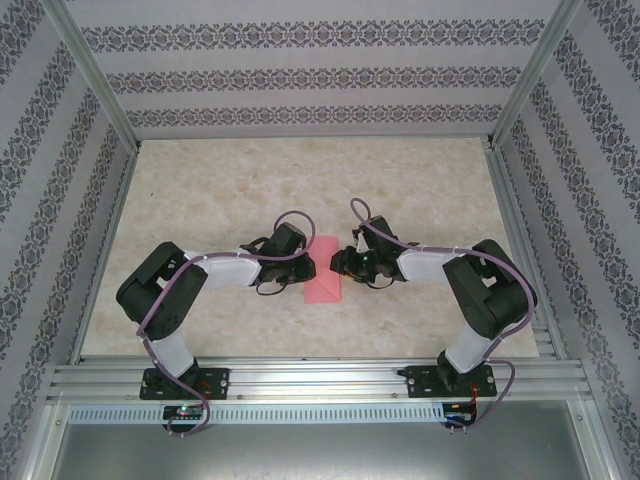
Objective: Fold a paper plane with a square sheet of paper (pick it up from the middle)
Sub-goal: Fold the triangle a second time at the center of the table, then turn over the paper at the center of the table.
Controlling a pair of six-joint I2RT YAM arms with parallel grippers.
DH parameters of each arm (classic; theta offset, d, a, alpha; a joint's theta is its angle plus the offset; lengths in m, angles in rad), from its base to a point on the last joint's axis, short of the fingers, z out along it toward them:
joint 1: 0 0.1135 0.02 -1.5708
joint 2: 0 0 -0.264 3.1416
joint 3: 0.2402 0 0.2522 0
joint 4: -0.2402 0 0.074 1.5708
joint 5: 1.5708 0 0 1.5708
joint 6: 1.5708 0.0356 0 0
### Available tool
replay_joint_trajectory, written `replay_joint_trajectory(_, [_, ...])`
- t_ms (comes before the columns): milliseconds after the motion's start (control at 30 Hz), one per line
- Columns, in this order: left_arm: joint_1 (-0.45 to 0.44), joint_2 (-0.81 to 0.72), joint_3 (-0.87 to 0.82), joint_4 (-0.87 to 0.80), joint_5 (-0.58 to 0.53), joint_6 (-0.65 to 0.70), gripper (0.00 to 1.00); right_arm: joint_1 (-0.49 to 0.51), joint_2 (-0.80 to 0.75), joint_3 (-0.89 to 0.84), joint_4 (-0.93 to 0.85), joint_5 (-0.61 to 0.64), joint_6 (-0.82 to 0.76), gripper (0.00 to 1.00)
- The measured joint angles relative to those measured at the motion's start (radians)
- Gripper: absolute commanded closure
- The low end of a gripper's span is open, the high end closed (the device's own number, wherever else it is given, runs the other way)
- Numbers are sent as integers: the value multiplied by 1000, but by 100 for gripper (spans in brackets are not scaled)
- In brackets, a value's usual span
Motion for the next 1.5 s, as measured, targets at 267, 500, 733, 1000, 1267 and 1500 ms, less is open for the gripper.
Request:
replay_joint_trajectory(267, [0, 11, 13, 0, 0, 0, 82, -1, 5, -8, 26, -11, 12, 63])
replay_joint_trajectory(500, [0, 11, 13, -2, 0, 0, 83, 0, -1, -36, 87, -31, 29, 63])
replay_joint_trajectory(733, [0, 11, 13, -2, 0, 0, 83, 0, -23, -92, 160, -54, 54, 62])
replay_joint_trajectory(1000, [0, 11, 13, -2, 0, 0, 83, 0, -53, -133, 211, -84, 58, 68])
replay_joint_trajectory(1267, [0, 11, 13, -2, 2, -1, 83, 0, -39, -134, 260, -111, 53, 68])
replay_joint_trajectory(1500, [0, 11, 13, -2, 4, -6, 82, 0, 0, -134, 270, -131, 46, 72])
